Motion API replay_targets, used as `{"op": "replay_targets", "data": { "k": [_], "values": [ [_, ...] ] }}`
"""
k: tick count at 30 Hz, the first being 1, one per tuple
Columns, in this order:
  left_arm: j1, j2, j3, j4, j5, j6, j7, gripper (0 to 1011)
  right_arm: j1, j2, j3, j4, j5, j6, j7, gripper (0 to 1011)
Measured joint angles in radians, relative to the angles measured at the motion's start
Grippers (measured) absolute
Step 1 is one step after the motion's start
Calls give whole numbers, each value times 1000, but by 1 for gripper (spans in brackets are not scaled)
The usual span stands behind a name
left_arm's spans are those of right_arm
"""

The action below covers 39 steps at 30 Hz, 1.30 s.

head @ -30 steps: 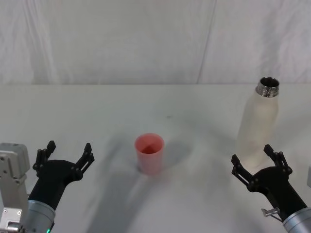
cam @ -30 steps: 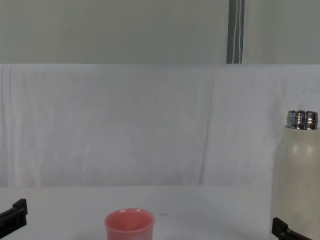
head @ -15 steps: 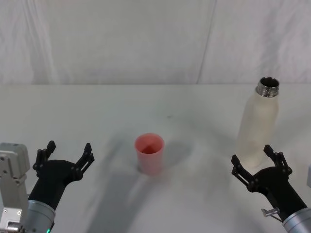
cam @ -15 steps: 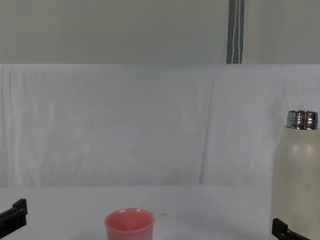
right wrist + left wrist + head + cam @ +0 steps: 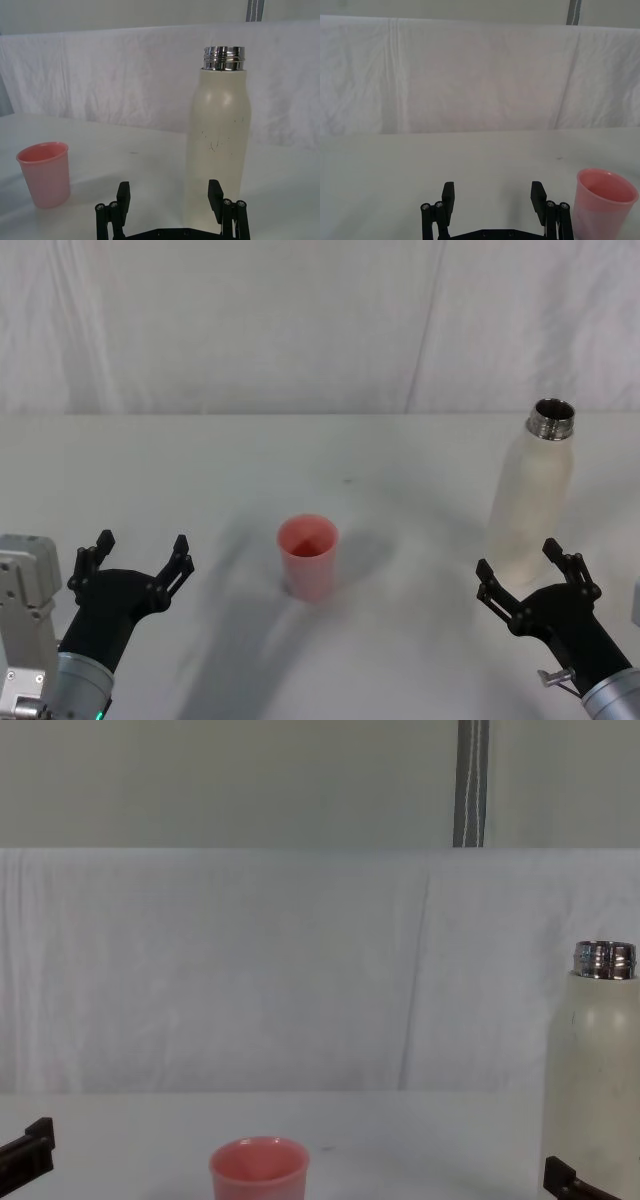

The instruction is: Grasp the thermos with one hand and pour water into the cup lid.

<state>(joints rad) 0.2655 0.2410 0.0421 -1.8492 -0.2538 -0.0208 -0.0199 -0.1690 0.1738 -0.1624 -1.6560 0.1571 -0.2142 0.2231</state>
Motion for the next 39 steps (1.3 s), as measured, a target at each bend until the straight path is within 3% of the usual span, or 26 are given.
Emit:
{"op": "replay_targets", "data": {
  "k": [39],
  "values": [
    [0,0,0,0,0,0,0,1001,0,0,0,0,0,0,0,1003]
  ]
}}
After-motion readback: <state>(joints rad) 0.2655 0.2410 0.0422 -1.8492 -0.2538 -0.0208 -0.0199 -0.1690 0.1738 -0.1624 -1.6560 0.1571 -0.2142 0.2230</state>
